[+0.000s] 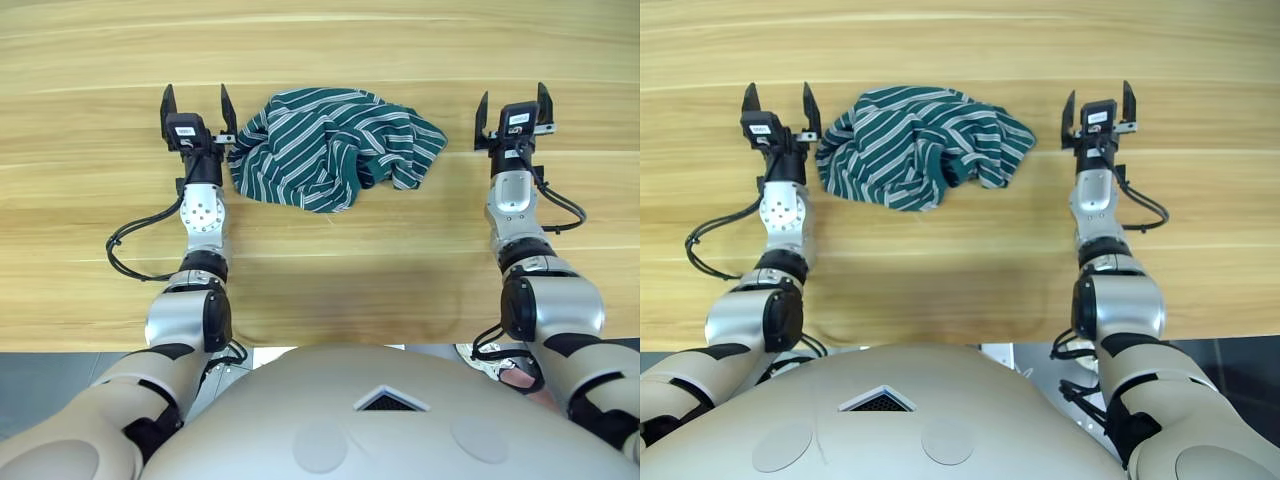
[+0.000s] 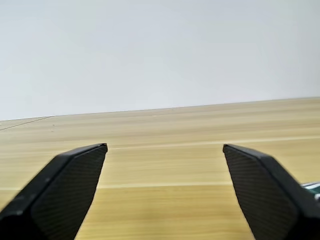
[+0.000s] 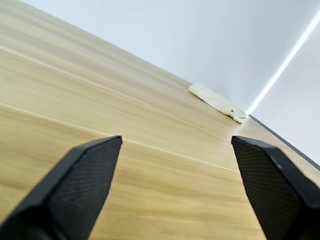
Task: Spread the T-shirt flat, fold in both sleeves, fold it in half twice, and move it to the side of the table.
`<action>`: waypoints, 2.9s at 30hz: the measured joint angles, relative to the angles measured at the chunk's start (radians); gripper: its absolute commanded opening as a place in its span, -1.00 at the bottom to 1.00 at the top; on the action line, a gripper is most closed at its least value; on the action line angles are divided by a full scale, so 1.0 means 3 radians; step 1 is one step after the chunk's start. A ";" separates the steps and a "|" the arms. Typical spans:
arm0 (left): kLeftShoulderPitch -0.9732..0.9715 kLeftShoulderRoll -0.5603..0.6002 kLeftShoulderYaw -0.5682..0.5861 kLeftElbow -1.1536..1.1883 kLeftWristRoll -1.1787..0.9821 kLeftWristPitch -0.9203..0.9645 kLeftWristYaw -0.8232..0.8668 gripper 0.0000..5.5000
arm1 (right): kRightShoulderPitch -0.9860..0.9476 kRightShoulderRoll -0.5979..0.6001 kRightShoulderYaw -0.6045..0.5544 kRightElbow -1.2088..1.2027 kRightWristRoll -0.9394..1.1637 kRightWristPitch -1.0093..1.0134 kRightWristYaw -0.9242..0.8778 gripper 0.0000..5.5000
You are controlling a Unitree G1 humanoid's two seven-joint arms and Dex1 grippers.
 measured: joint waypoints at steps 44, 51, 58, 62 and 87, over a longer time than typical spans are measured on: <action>-0.0004 0.0025 0.0013 0.0032 -0.0077 0.0003 -0.0072 0.32 | 0.0002 0.0006 0.0058 0.0000 -0.0032 -0.0109 -0.0040 0.26; -0.0004 -0.0012 0.0071 0.0004 -0.0309 -0.0001 -0.0407 0.32 | 0.0072 0.0026 0.0112 -0.0074 -0.0045 -0.0207 0.0034 0.26; 0.0741 0.0104 -0.0570 -0.1207 -0.0545 -0.0321 -0.1469 0.32 | 0.0340 0.0061 0.0191 -0.0365 -0.0104 -0.0406 0.0073 0.26; 0.1922 0.0658 -0.1407 -0.2692 -0.0746 -0.0115 -0.2223 0.32 | 0.0651 -0.0089 0.0196 -0.0715 -0.0120 -0.0457 0.0126 0.26; 0.2229 0.0639 -0.1375 -0.3411 0.1750 0.0751 -0.0286 0.32 | 0.1328 -0.0250 0.0466 -0.1815 -0.0679 -0.0047 0.0298 0.26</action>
